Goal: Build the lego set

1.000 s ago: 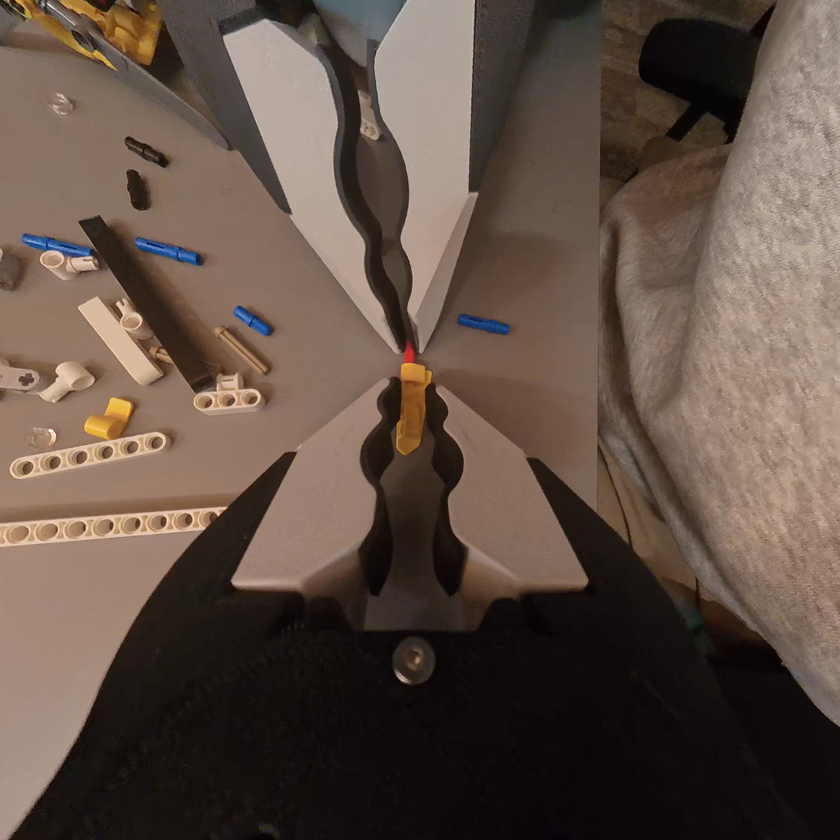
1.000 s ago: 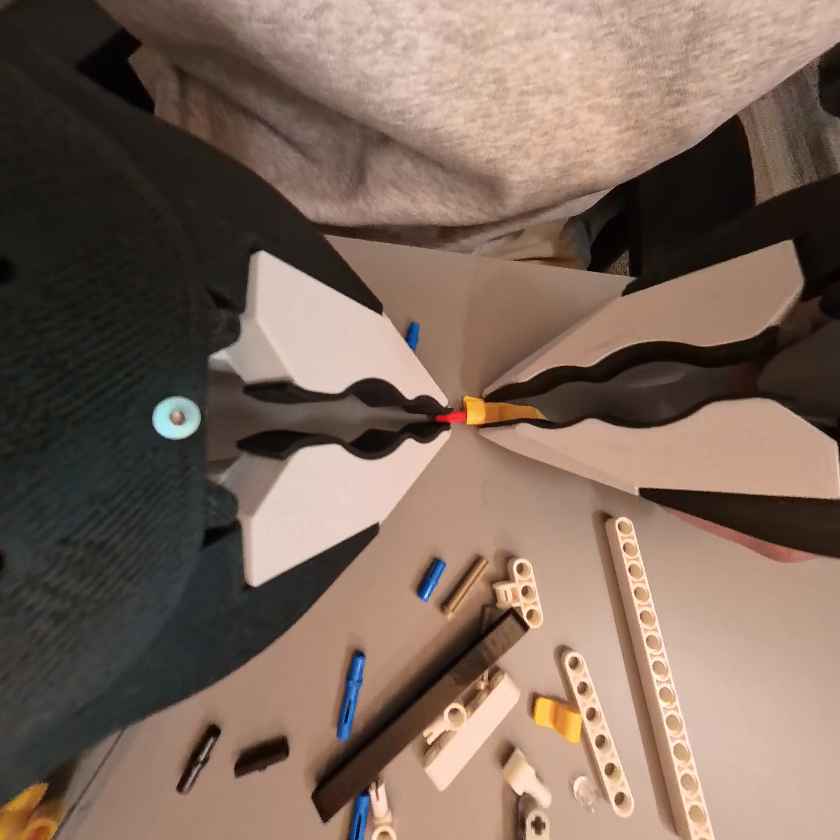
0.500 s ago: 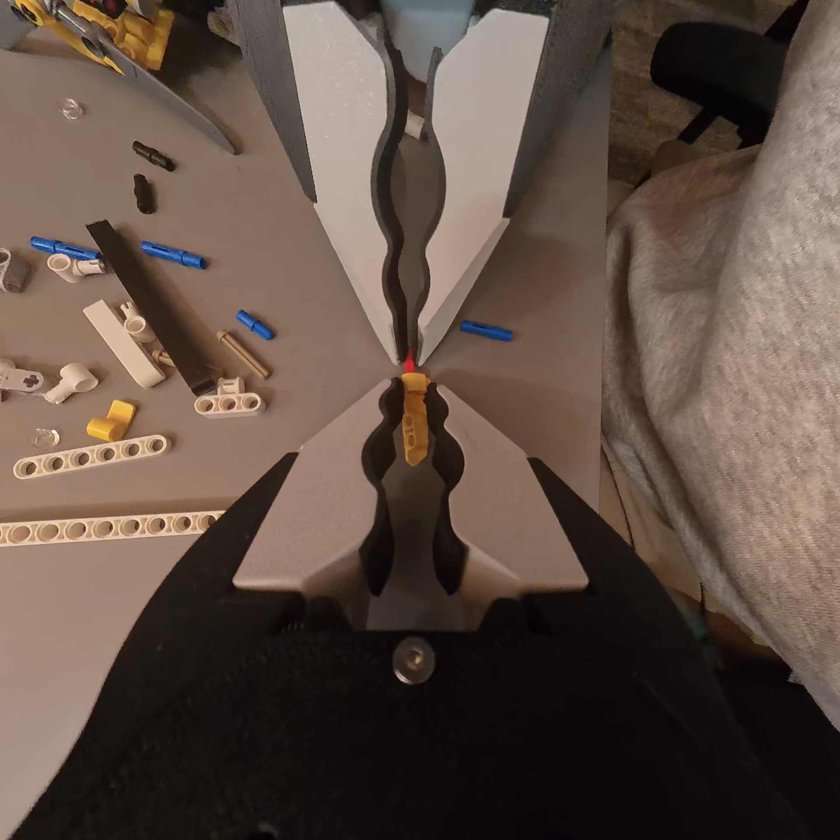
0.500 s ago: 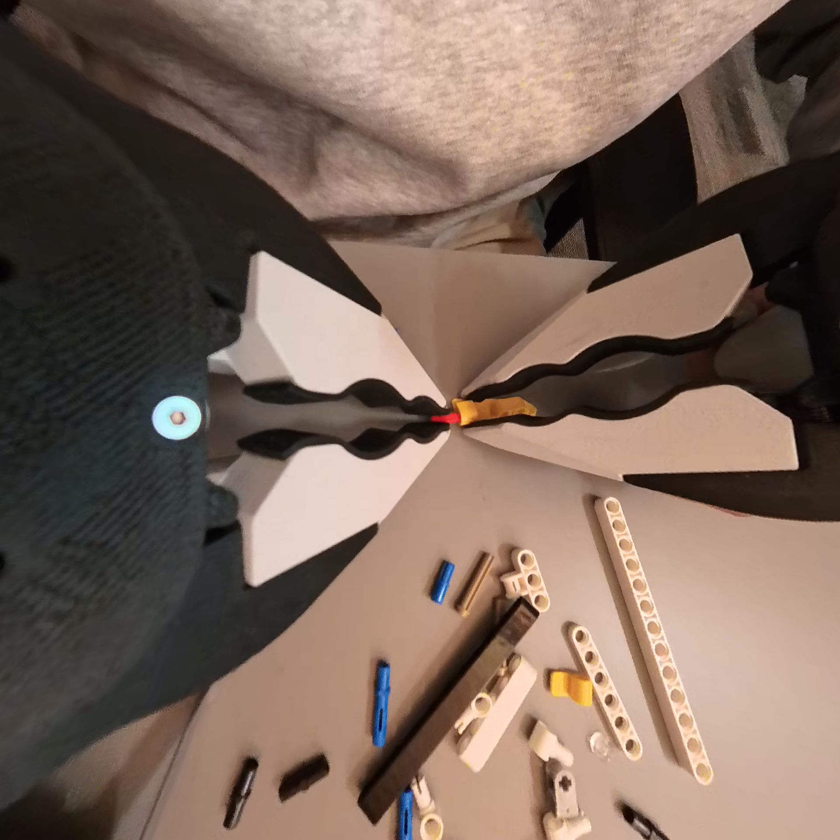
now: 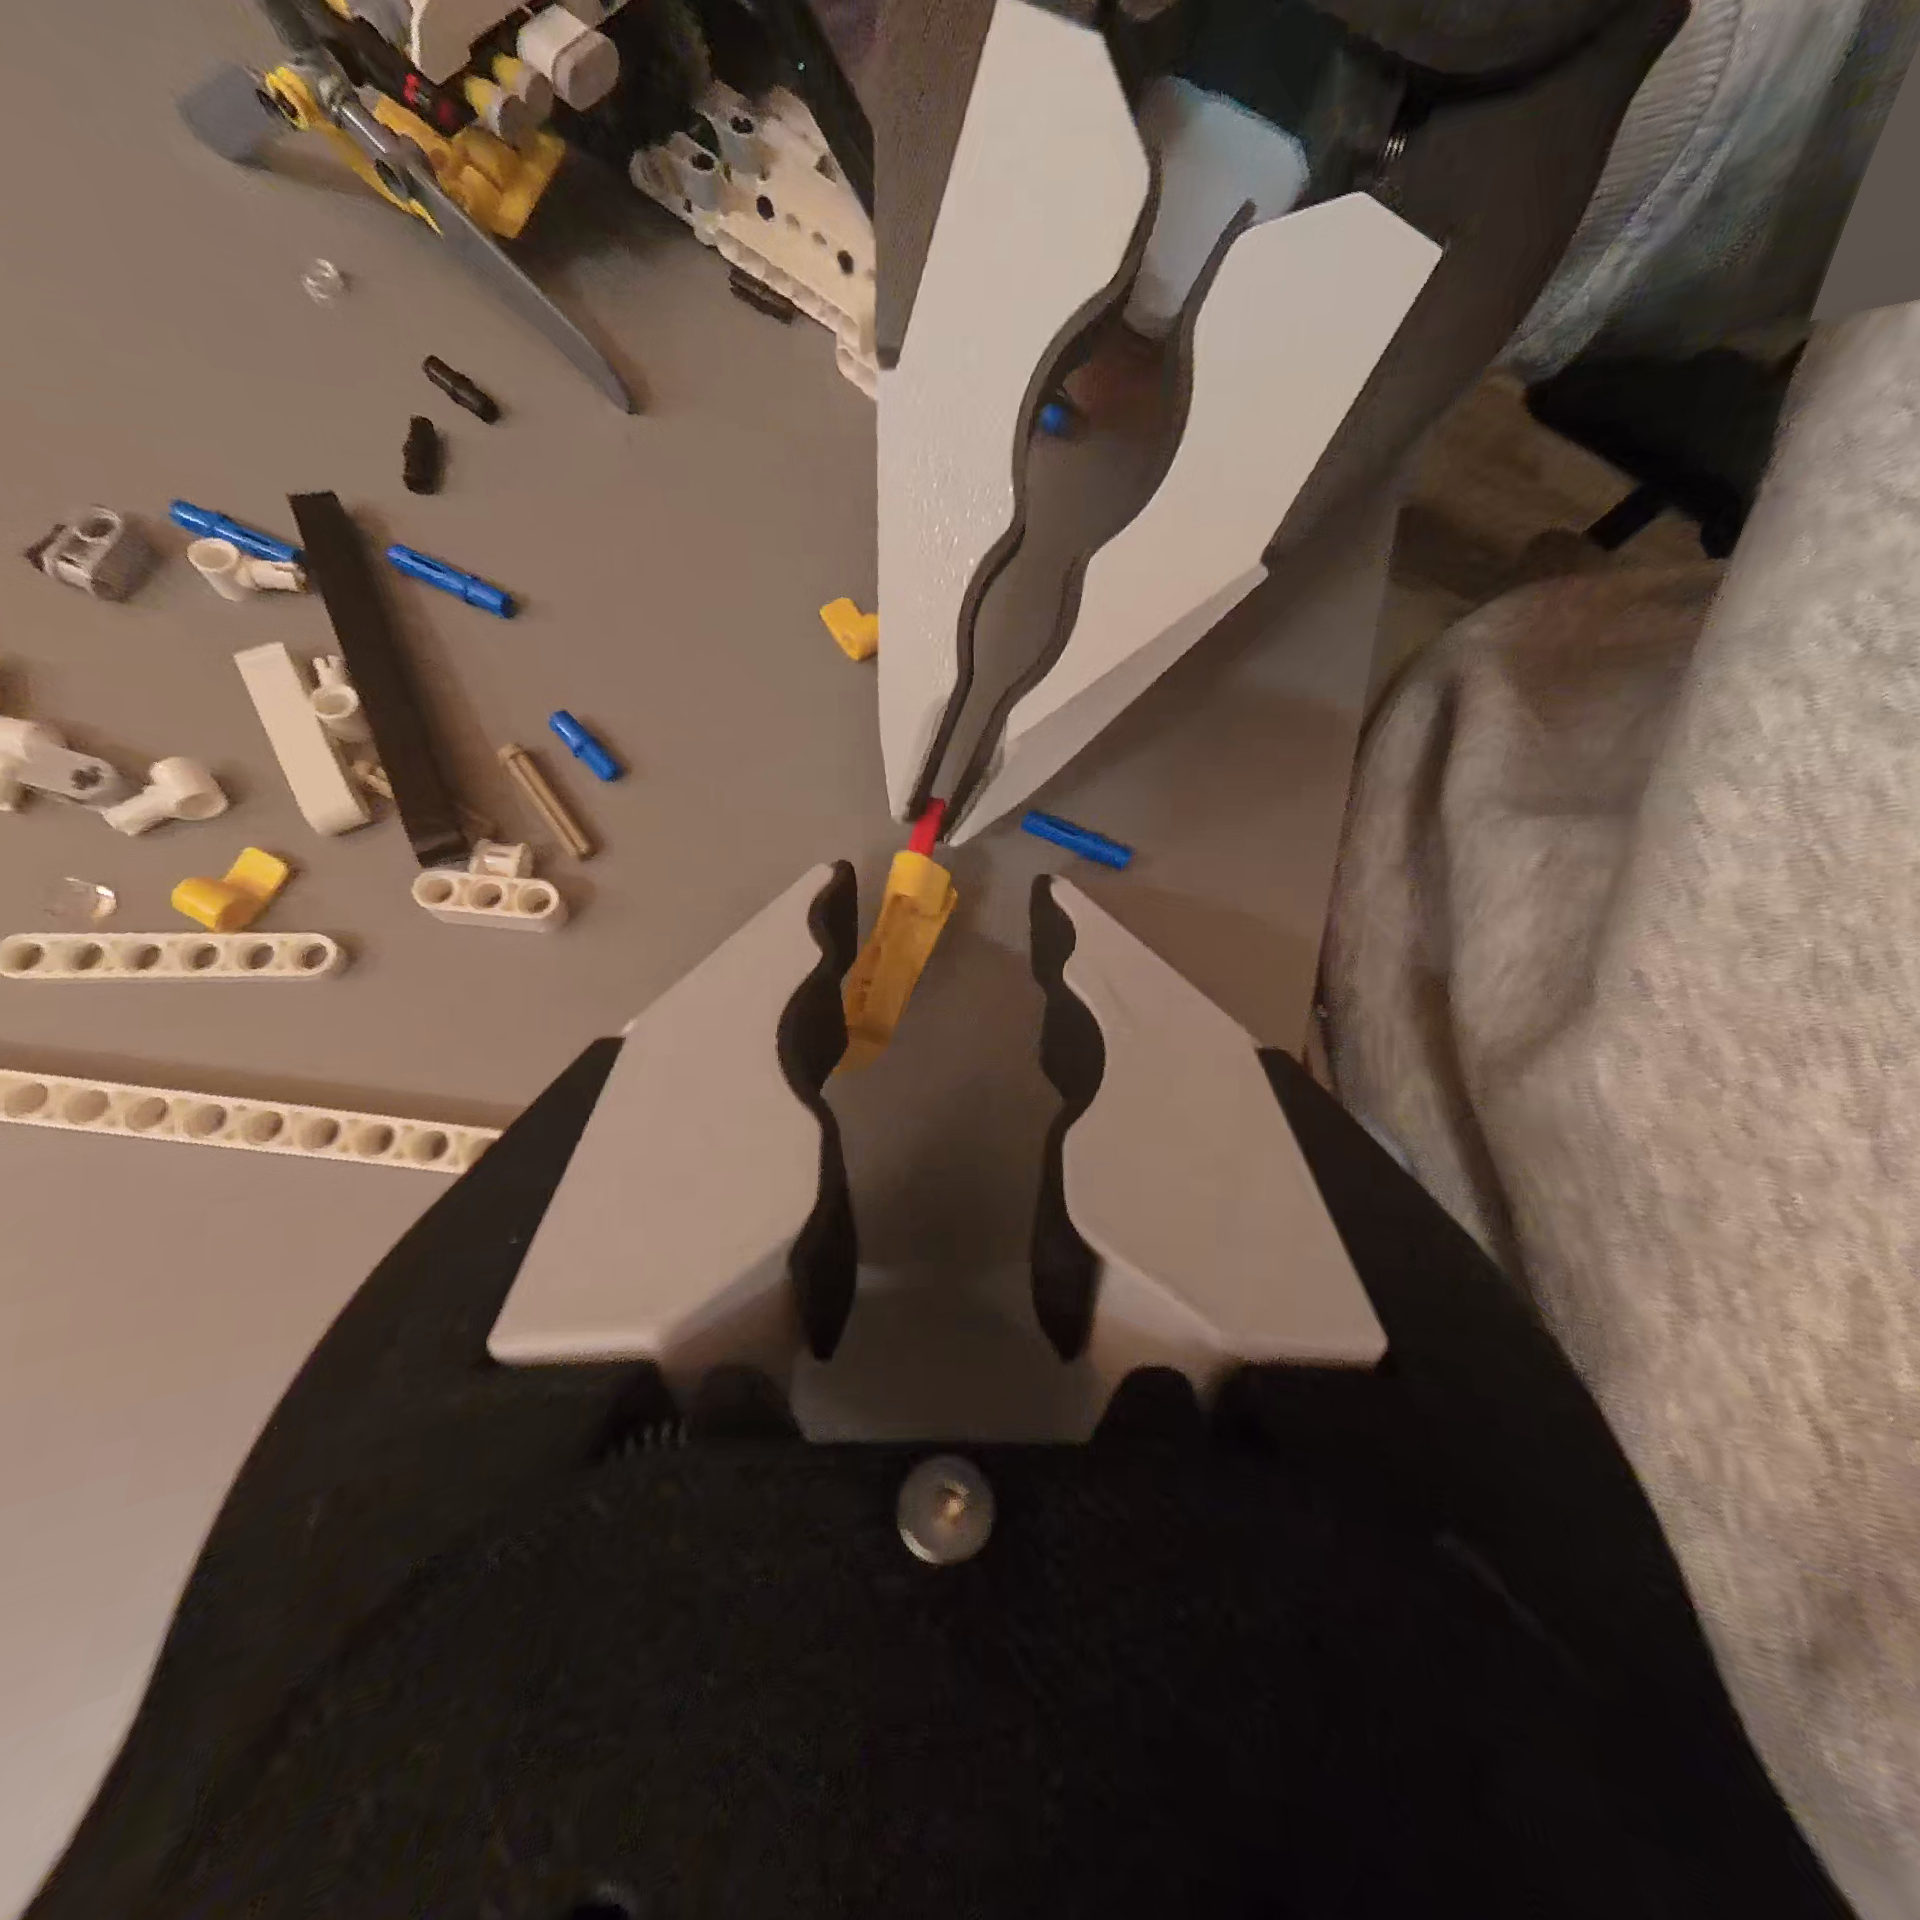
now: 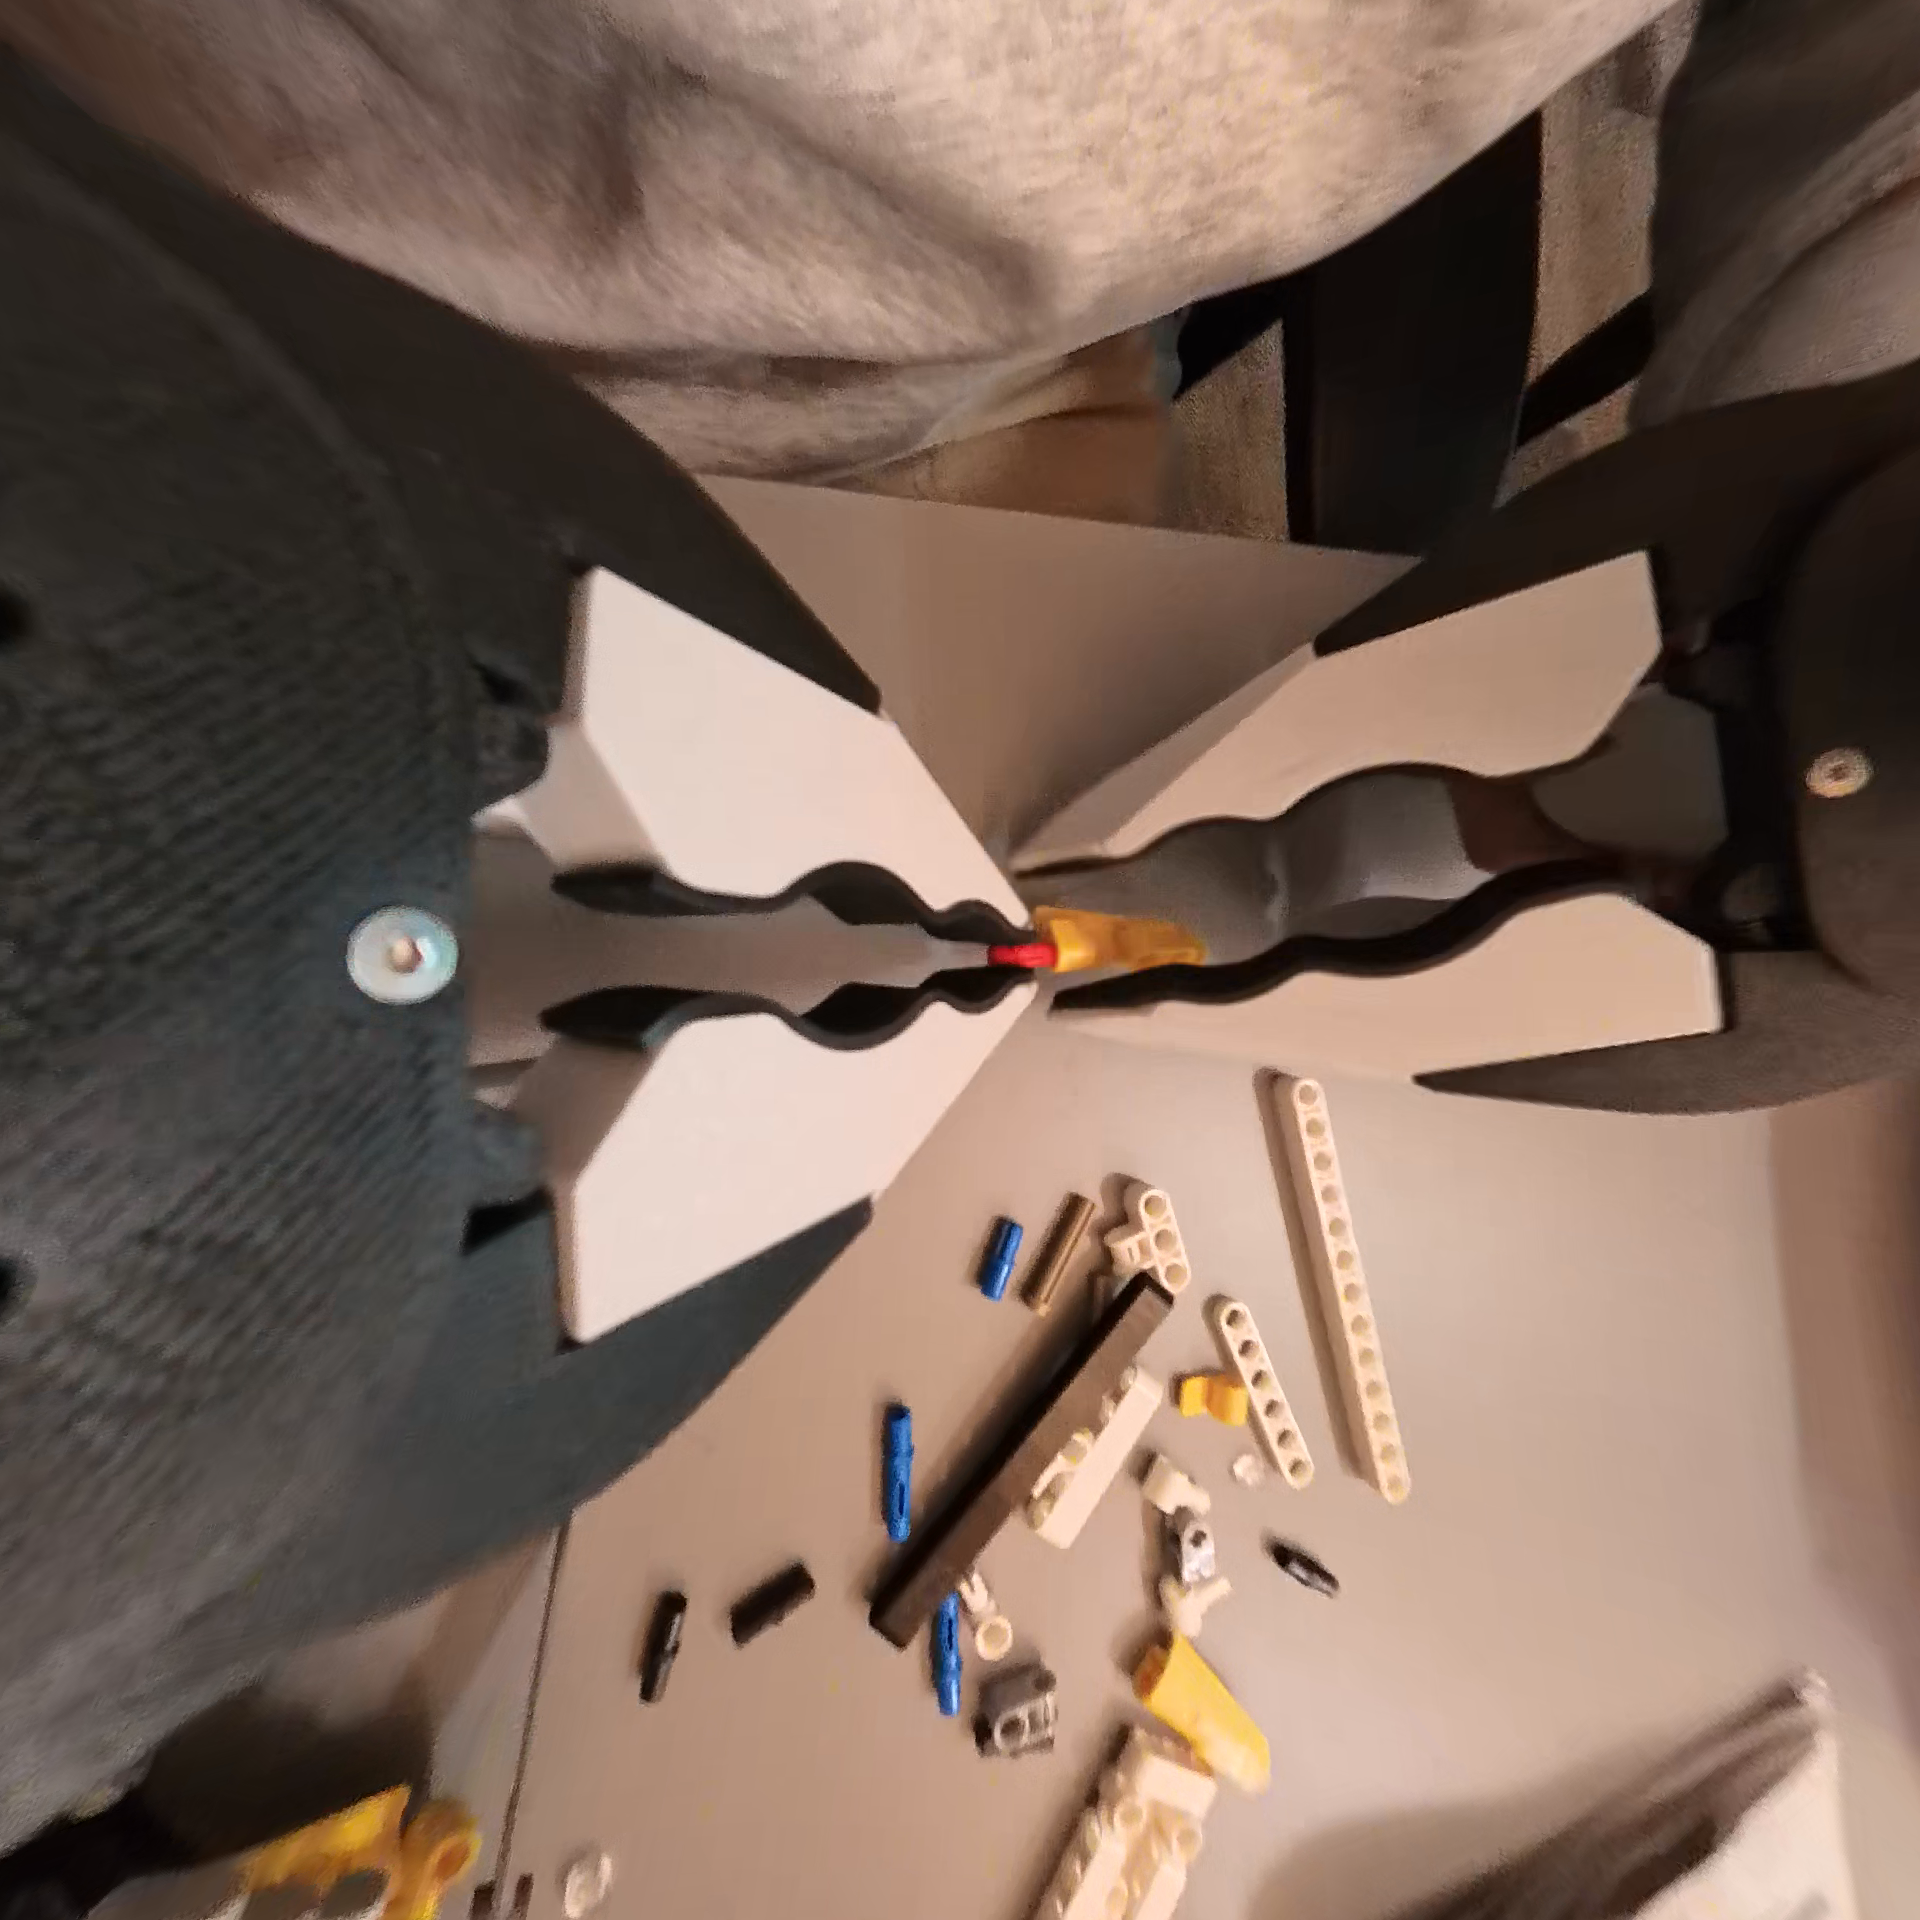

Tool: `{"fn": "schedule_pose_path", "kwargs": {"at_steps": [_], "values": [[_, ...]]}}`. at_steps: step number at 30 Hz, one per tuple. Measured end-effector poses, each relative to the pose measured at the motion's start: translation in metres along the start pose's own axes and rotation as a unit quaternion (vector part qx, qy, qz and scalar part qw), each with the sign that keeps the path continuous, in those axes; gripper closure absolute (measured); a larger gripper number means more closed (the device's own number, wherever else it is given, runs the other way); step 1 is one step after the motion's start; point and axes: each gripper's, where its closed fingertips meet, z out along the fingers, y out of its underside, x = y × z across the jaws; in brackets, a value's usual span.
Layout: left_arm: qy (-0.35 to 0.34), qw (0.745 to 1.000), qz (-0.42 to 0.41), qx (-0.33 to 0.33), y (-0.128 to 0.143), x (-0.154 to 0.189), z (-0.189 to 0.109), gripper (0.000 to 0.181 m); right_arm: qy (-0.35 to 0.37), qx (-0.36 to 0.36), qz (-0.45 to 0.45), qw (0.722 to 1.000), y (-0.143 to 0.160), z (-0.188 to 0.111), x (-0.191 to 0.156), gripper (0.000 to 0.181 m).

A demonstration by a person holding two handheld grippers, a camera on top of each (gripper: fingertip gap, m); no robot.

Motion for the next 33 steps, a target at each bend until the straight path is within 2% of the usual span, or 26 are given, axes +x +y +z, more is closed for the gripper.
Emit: {"fn": "schedule_pose_path", "kwargs": {"at_steps": [5, 8, 11, 16, 20, 22, 24, 25, 27, 30, 31, 33], "values": [[0.027, 0.999, -0.034, 0.008, 0.001, 0.015, -0.005, 0.151, 0.032, 0.023, -0.081, 0.996, -0.005, -0.008, -0.007, 0.179], [0.065, 0.995, -0.080, 0.013, -0.002, 0.027, -0.006, 0.152, 0.051, 0.027, -0.167, 0.984, -0.005, -0.015, -0.016, 0.179], [0.087, 0.990, -0.109, -0.008, 0.002, 0.038, -0.005, 0.158, 0.067, 0.035, -0.235, 0.969, -0.006, -0.022, -0.025, 0.179], [0.099, 0.991, -0.087, -0.009, -0.003, 0.056, -0.004, 0.171, 0.102, 0.048, -0.357, 0.927, -0.008, -0.036, -0.049, 0.180], [0.075, 0.996, -0.036, -0.018, -0.003, 0.060, 0.005, 0.175, 0.121, 0.013, -0.408, 0.905, 0.005, -0.038, -0.056, 0.179], [0.050, 0.999, -0.019, 0.007, -0.013, 0.057, 0.007, 0.175, 0.126, 0.014, -0.412, 0.902, 0.005, -0.042, -0.058, 0.179], [0.039, 0.996, -0.022, 0.074, -0.034, 0.058, 0.003, 0.175, 0.147, 0.022, -0.403, 0.903, 0.003, -0.048, -0.054, 0.177], [0.032, 0.993, -0.033, 0.110, -0.045, 0.057, 0.001, 0.175, 0.167, 0.032, -0.392, 0.904, -0.001, -0.054, -0.049, 0.166], [0.026, 0.983, -0.044, 0.176, -0.064, 0.059, -0.004, 0.175, 0.217, 0.060, -0.344, 0.911, -0.008, -0.070, -0.033, 0.119], [0.037, 0.965, -0.071, 0.251, -0.088, 0.070, -0.008, 0.175, 0.237, 0.140, -0.242, 0.931, -0.015, -0.092, -0.028, 0.086], [0.048, 0.959, -0.083, 0.267, -0.094, 0.075, -0.008, 0.175, 0.232, 0.179, -0.225, 0.929, -0.018, -0.098, -0.035, 0.075], [0.064, 0.951, -0.090, 0.290, -0.102, 0.086, -0.008, 0.175, 0.262, 0.262, -0.223, 0.902, -0.030, -0.117, -0.047, 0.084]]}}
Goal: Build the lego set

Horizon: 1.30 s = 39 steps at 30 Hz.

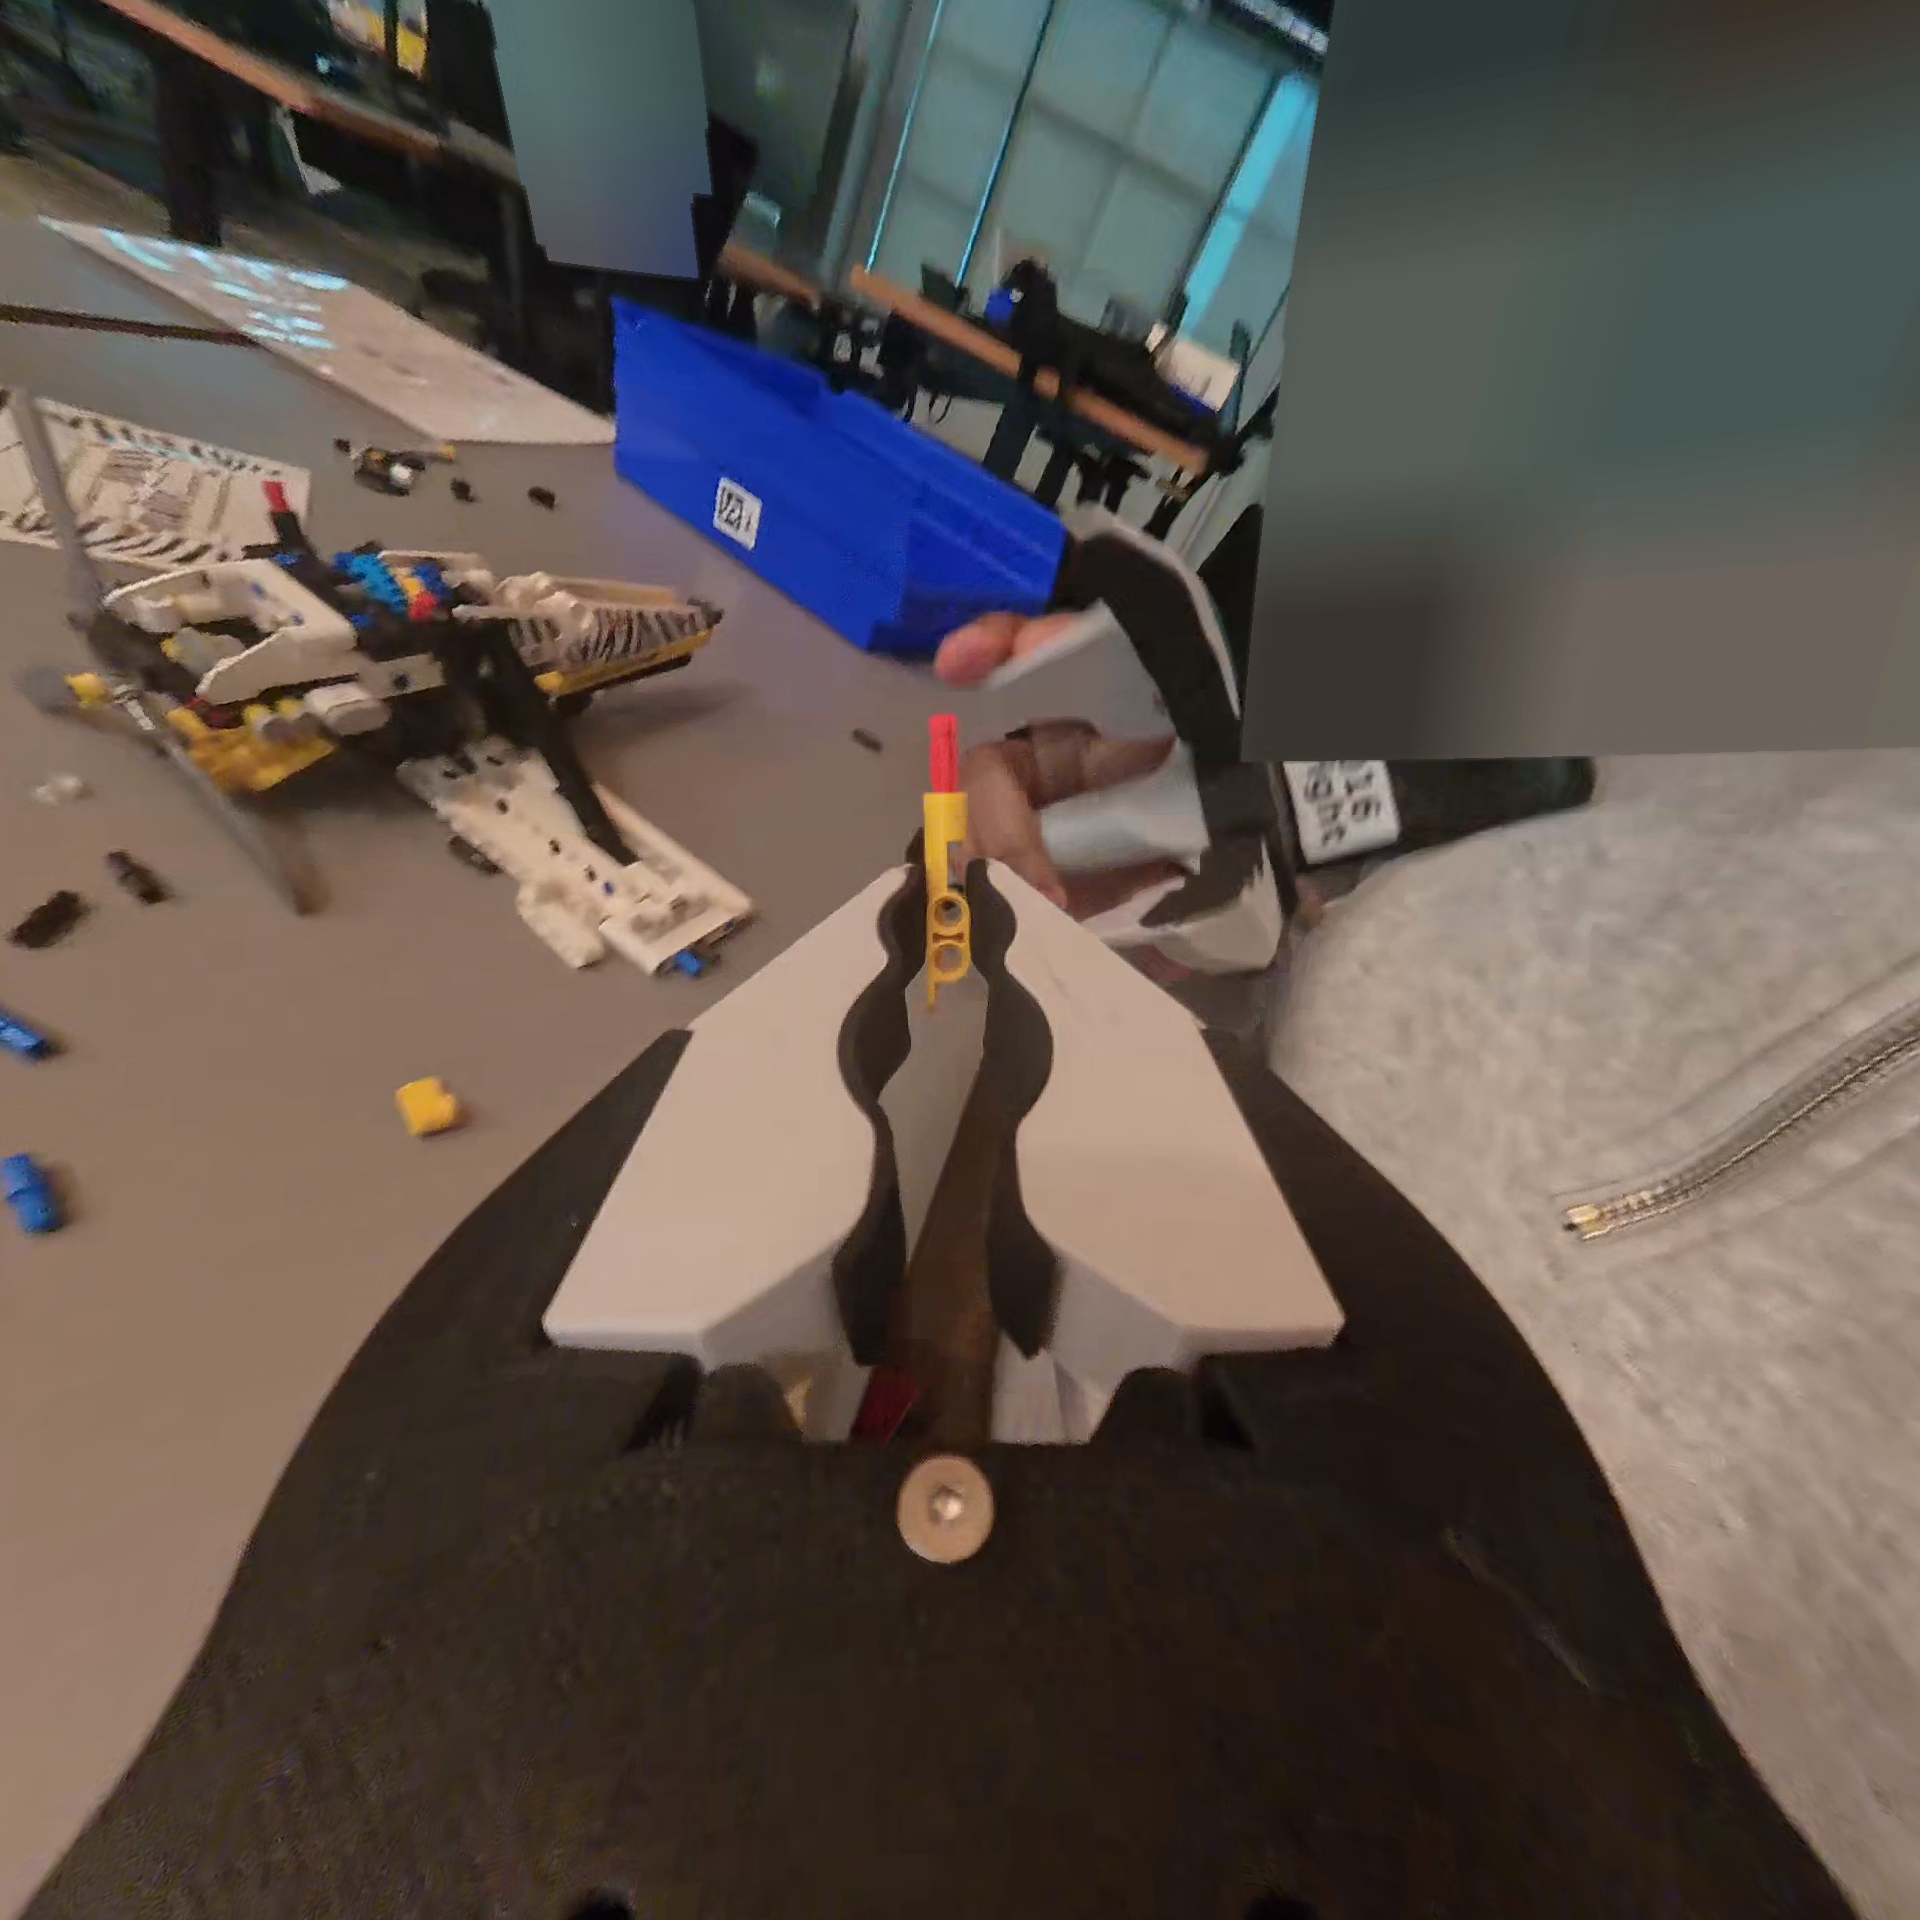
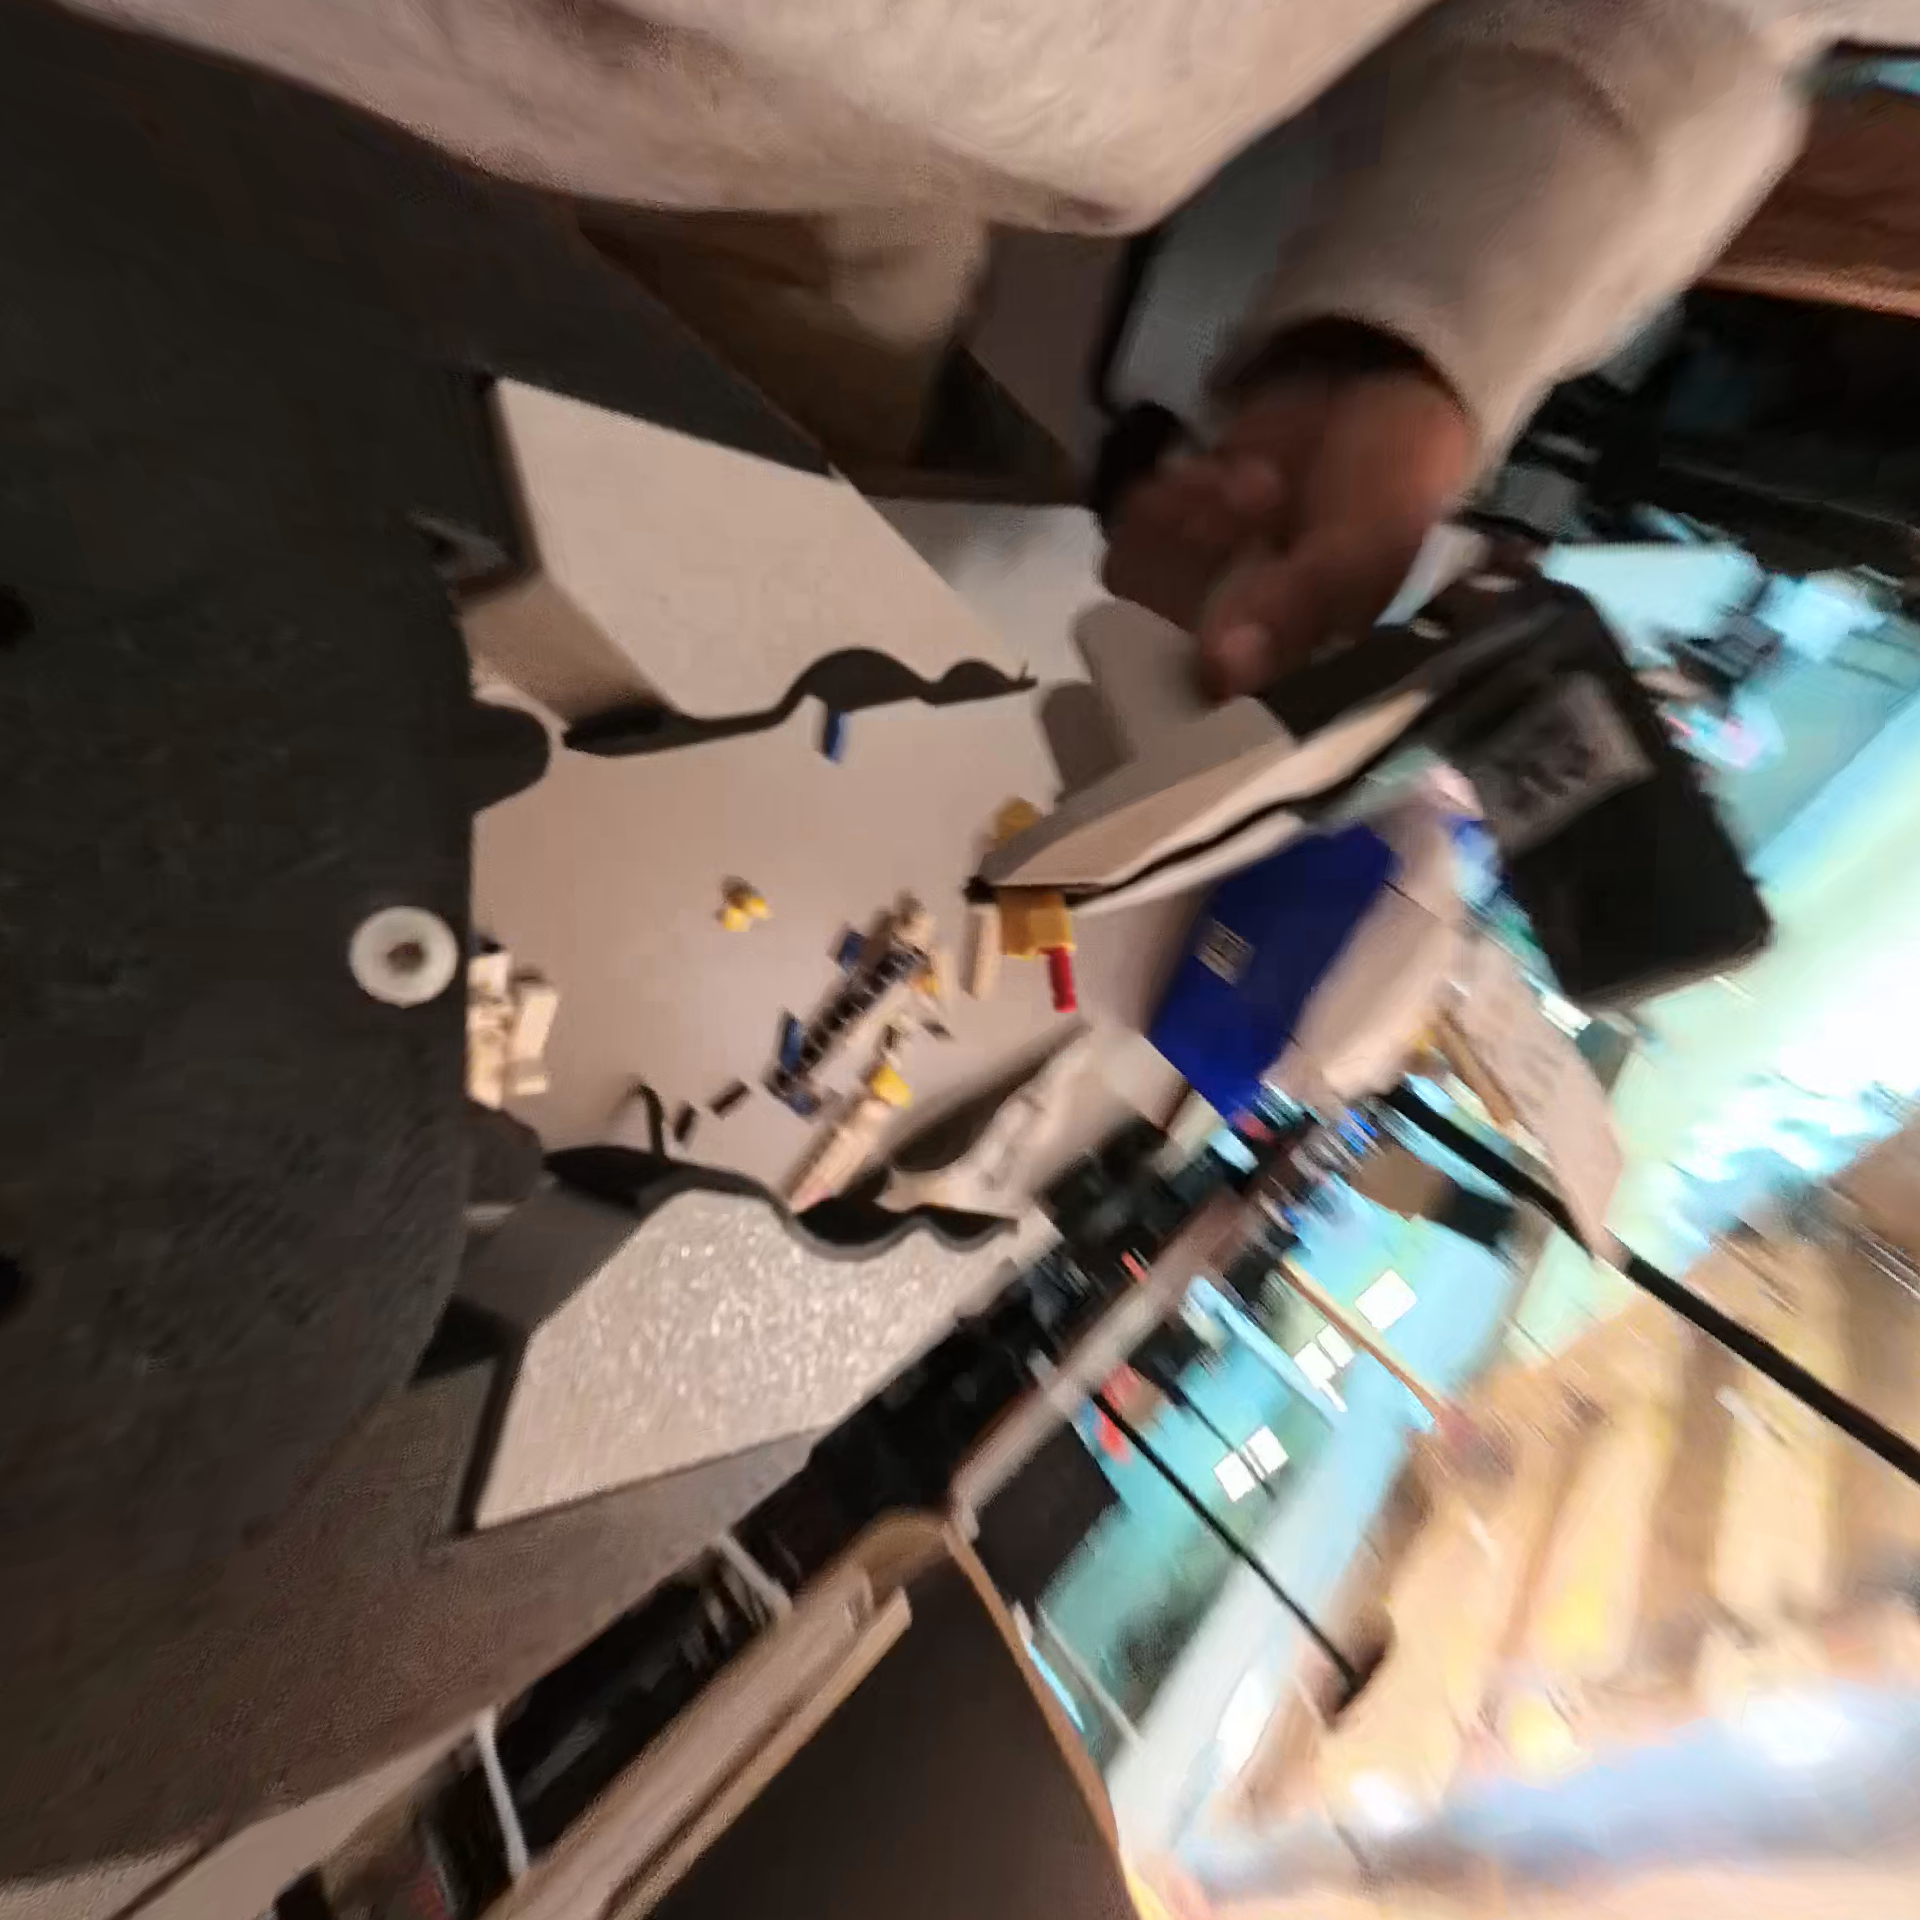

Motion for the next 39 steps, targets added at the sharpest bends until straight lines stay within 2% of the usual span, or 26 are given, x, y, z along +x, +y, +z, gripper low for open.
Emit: {"fn": "schedule_pose_path", "kwargs": {"at_steps": [2, 3, 4, 6, 9, 14, 17, 24, 29, 39], "values": [[0.012, 1.000, -0.008, 0.008, -0.001, 0.010, 0.004, 0.175, 0.083, 0.093, -0.025, 0.992, -0.025, -0.019, 0.008, 0.104], [0.015, 1.000, -0.009, 0.010, -0.002, 0.013, 0.006, 0.175, 0.100, 0.135, -0.062, 0.984, -0.036, -0.030, 0.002, 0.119], [0.017, 1.000, -0.008, 0.010, -0.001, 0.017, 0.007, 0.175, 0.095, 0.137, -0.097, 0.981, -0.038, -0.034, -0.006, 0.139], [0.015, 1.000, -0.008, 0.006, 0.001, 0.021, 0.009, 0.175, 0.084, 0.109, -0.094, 0.986, -0.032, -0.031, -0.008, 0.133], [0.023, 1.000, -0.013, 0.006, 0.000, 0.029, 0.009, 0.175, 0.084, 0.115, -0.047, 0.989, -0.034, -0.034, -0.001, 0.120], [0.037, 0.999, -0.007, -0.003, 0.005, 0.043, 0.013, 0.175, 0.037, 0.096, -0.037, 0.994, -0.035, -0.032, -0.014, 0.112], [0.045, 0.999, -0.020, 0.002, 0.004, 0.048, 0.014, 0.175, 0.020, 0.093, -0.036, 0.995, -0.038, -0.030, -0.022, 0.114], [0.044, 0.997, -0.057, 0.018, 0.003, 0.052, 0.017, 0.176, 0.013, 0.083, -0.049, 0.995, -0.036, -0.031, -0.024, 0.136], [0.042, 0.996, -0.083, 0.013, 0.007, 0.049, 0.020, 0.176, 0.023, 0.079, -0.052, 0.995, -0.035, -0.030, -0.021, 0.135], [0.034, 0.995, -0.099, -0.001, 0.015, 0.041, 0.023, 0.177, 0.000, 0.043, -0.069, 0.997, -0.024, -0.027, -0.024, 0.142]]}}
